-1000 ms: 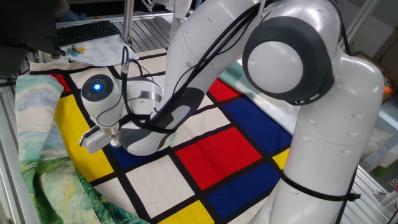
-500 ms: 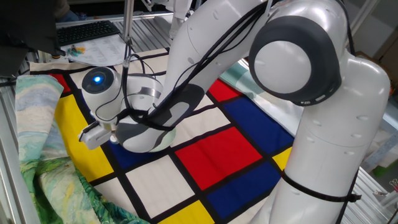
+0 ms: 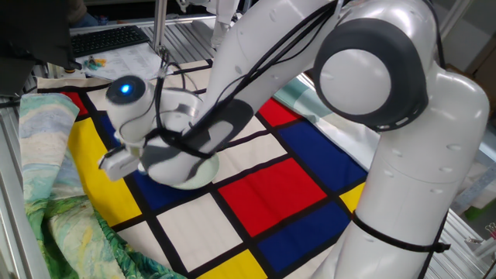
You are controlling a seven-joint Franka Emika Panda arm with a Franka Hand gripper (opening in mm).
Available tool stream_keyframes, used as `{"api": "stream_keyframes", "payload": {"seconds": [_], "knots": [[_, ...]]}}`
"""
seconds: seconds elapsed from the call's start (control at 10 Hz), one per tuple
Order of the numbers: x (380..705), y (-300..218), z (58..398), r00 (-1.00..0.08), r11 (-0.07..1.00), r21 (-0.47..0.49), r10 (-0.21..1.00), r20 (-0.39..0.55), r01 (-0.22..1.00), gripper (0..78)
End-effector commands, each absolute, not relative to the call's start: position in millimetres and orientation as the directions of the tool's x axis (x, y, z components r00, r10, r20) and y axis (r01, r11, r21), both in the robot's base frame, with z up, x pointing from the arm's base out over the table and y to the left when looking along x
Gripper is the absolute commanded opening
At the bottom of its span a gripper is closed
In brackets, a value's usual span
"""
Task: Use a clamp
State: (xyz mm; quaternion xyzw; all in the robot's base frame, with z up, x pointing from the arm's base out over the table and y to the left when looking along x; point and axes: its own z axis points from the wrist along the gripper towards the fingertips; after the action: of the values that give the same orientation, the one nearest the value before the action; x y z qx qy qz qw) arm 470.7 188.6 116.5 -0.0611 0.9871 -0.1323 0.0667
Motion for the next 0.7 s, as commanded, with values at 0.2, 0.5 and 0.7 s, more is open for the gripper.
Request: {"api": "stream_keyframes", "payload": {"seconds": [0.2,0.5,0.7], "knots": [[492.0,181.4,146.2,-0.996,0.991,-0.134,-0.020,-0.088,-0.008,1.2],[508.9,173.8,154.8,-0.994,0.995,-0.091,0.042,-0.096,0.051,1.2],[518.4,163.3,159.7,-0.994,0.996,-0.063,0.051,-0.095,0.057,1.2]]}}
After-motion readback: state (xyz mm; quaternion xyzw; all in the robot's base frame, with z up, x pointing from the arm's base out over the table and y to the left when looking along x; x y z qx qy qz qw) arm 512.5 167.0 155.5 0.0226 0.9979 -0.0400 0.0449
